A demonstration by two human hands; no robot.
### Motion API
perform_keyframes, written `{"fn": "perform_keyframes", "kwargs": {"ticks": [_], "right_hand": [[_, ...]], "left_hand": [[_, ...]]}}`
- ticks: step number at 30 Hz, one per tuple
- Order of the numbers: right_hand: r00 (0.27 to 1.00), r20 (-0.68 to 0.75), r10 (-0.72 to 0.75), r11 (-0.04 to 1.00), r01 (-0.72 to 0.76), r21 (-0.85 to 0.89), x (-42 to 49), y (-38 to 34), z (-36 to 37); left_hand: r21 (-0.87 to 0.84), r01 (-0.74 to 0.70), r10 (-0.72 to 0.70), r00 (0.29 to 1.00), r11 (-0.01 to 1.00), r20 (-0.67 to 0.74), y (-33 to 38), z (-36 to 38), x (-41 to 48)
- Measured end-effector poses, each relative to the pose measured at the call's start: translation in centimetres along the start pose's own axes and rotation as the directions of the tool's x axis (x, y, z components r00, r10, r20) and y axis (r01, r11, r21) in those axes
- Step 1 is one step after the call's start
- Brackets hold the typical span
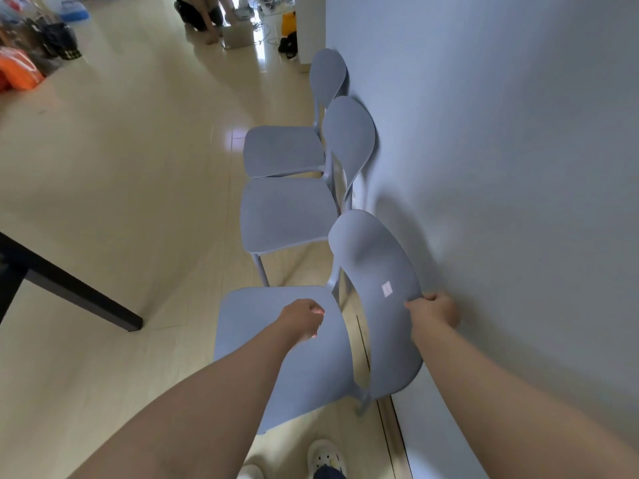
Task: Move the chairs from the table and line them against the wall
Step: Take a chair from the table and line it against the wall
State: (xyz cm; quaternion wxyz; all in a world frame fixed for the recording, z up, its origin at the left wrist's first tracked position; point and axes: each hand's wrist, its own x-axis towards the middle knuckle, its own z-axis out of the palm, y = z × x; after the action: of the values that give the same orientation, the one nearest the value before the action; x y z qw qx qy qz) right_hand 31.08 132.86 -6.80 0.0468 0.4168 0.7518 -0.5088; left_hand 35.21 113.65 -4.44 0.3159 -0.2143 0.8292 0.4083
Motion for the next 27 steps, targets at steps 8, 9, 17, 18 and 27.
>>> {"fn": "perform_keyframes", "kwargs": {"ticks": [8, 9, 17, 18, 27], "right_hand": [[0.993, -0.093, -0.073, 0.997, 0.074, 0.009, -0.5, 0.6, -3.1], [0.992, -0.096, -0.085, 0.996, 0.084, -0.014, -0.7, 0.6, -3.1], [0.991, 0.064, -0.114, 0.945, 0.128, -0.301, -1.3, 0.2, -3.2], [0.994, 0.081, -0.07, 0.948, 0.092, -0.306, -1.6, 0.6, -3.3], [0.997, -0.06, 0.052, 0.997, -0.056, -0.059, -2.3, 2.6, -4.0]], "left_hand": [[0.015, -0.029, 0.029, 1.0, 0.999, -0.004, 1.3, 1.4, -1.0], [0.005, -0.034, 0.034, 0.999, 0.999, -0.007, 1.3, 1.5, -1.1], [-0.053, -0.041, 0.038, 0.998, 0.998, -0.059, -0.2, 1.2, -1.9], [-0.061, -0.039, 0.035, 0.997, 0.997, -0.062, -0.5, 1.2, -2.1], [-0.057, -0.042, 0.038, 0.996, 0.997, -0.078, -1.7, 1.2, -3.1]]}}
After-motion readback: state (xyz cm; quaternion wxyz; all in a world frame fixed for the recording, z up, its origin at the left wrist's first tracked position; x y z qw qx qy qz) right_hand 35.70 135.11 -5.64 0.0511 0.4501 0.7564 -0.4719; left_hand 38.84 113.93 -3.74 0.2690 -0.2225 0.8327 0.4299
